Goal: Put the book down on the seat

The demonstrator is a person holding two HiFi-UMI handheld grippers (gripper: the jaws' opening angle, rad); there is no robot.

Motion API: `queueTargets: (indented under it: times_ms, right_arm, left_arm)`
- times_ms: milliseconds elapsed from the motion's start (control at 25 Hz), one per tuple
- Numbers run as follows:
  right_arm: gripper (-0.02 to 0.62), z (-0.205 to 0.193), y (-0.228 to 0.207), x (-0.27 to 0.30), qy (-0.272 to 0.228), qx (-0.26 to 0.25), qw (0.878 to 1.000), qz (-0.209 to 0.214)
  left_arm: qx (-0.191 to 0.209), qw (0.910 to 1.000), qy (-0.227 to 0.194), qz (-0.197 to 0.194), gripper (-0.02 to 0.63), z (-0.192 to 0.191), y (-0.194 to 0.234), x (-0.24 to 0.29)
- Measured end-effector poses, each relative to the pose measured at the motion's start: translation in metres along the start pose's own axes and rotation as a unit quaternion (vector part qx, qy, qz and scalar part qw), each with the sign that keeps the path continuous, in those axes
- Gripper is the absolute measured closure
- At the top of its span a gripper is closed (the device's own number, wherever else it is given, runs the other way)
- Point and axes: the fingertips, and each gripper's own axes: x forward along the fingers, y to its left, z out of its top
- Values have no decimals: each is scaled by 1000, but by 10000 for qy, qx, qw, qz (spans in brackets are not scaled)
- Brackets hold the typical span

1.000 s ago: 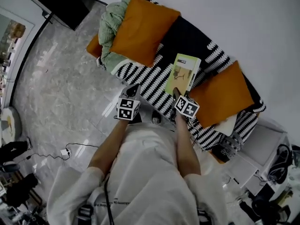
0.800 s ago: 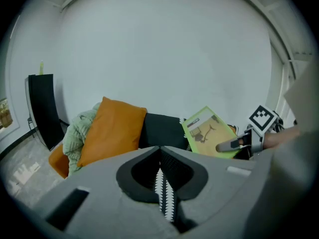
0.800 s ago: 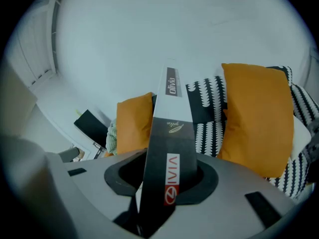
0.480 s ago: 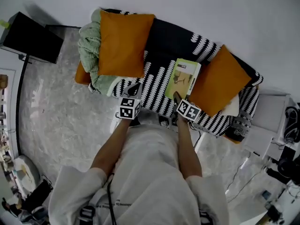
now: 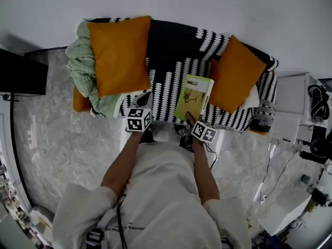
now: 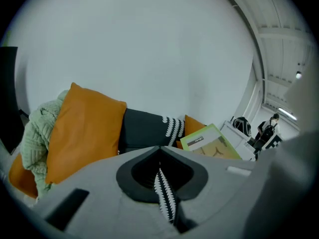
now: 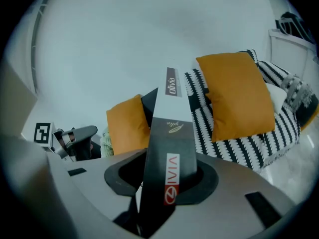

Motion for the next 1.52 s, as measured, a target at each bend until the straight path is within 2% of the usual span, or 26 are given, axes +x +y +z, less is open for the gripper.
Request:
queueTargets:
  times_ms: [120,240,320,440,640,800,960,1080,1160,1320,1520]
  right_arm:
    - [445,-50,11,-8,11,642,9979,90]
    - [445,-81,20,-19,-33,1138,9930,317]
    - [445,-90,30,-23,-16,1128,9927,418]
    - [445,-93,39,-26,-110,962,9947,335]
    - [446,-96,38,-11,-292,1390,9881,583]
    - [446,-95,5,29,-366,1729,9826,577]
    - [446,-119,-22,67,-59,2306,9720,450]
    - [448,-134,-33,88,49,2249,9732,475]
    - [448,-141,-41,101,99,2255,9729,508]
    - [448,-152,-48,128,319,2306,9688,852]
    - [448,-150,-58,173,521,2489,9580,1329]
  left_arm:
    - [159,9989,379,-219,597,-29,6,-10]
    - [317,9956,754,-461,597,-60,3,-8]
    - [385,9931,975,-531,597,-77,6,-9]
    - [414,9903,1209,-548,597,-96,12,-9]
    - [584,9877,1320,-594,597,-110,15,6]
    - [634,9881,1310,-502,597,-122,29,43]
    - [852,9845,1374,-674,597,-138,38,75]
    - [1249,9764,1506,-919,597,-152,44,95]
    - [1348,9741,1539,-965,597,-162,52,107]
    - [1265,9743,1656,-858,597,-183,67,120]
    - [1244,9747,1657,-845,597,-207,71,144]
